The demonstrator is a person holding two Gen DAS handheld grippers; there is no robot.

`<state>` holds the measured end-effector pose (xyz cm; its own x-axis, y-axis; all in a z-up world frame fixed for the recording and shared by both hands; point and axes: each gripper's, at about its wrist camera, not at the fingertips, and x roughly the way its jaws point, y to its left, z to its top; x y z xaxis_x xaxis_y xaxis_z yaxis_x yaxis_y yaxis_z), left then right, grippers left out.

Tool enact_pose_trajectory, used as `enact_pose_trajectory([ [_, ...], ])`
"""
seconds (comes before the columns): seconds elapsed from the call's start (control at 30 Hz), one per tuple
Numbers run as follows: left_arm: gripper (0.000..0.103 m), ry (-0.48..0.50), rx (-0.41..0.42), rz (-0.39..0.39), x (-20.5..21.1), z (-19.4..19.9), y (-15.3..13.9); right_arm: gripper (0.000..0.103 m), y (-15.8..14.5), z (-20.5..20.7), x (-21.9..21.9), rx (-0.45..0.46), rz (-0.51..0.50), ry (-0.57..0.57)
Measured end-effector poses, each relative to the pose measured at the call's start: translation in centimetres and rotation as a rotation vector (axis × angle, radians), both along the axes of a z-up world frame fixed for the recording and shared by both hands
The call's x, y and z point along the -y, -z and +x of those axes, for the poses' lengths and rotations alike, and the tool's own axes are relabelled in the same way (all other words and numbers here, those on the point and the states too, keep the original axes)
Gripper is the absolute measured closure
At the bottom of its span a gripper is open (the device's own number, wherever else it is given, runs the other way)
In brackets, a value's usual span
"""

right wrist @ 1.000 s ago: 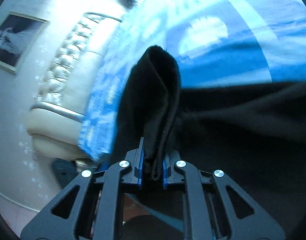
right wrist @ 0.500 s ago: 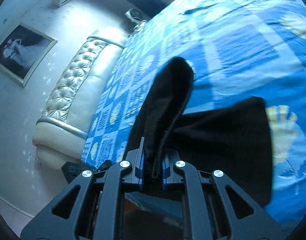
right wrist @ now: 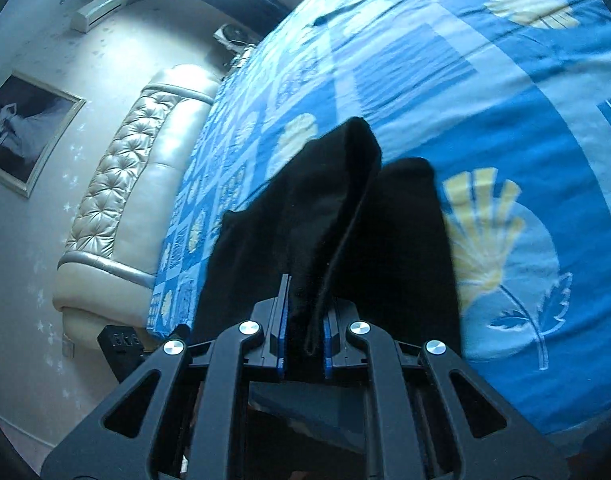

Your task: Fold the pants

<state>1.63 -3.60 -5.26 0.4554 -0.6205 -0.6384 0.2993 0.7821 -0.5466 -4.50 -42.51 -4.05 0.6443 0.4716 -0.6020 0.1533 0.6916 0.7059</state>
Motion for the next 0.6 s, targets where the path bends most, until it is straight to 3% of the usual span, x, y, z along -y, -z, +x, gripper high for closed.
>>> enact_pose_trajectory([
  [0.23,0.021,0.027,-0.033,0.036,0.9,0.0,1.1,0.091,2.0,-0.2,1.0,-0.046,-0.003,0.022],
  [0.47,0.019,0.036,-0.109,0.009,0.7,0.5,2.7,0.091,3.5,-0.4,1.7,-0.077,-0.005,0.033],
  [0.6,0.018,0.052,-0.092,0.018,0.8,0.3,2.4,0.091,4.0,-0.6,1.9,-0.088,0.001,0.037],
])
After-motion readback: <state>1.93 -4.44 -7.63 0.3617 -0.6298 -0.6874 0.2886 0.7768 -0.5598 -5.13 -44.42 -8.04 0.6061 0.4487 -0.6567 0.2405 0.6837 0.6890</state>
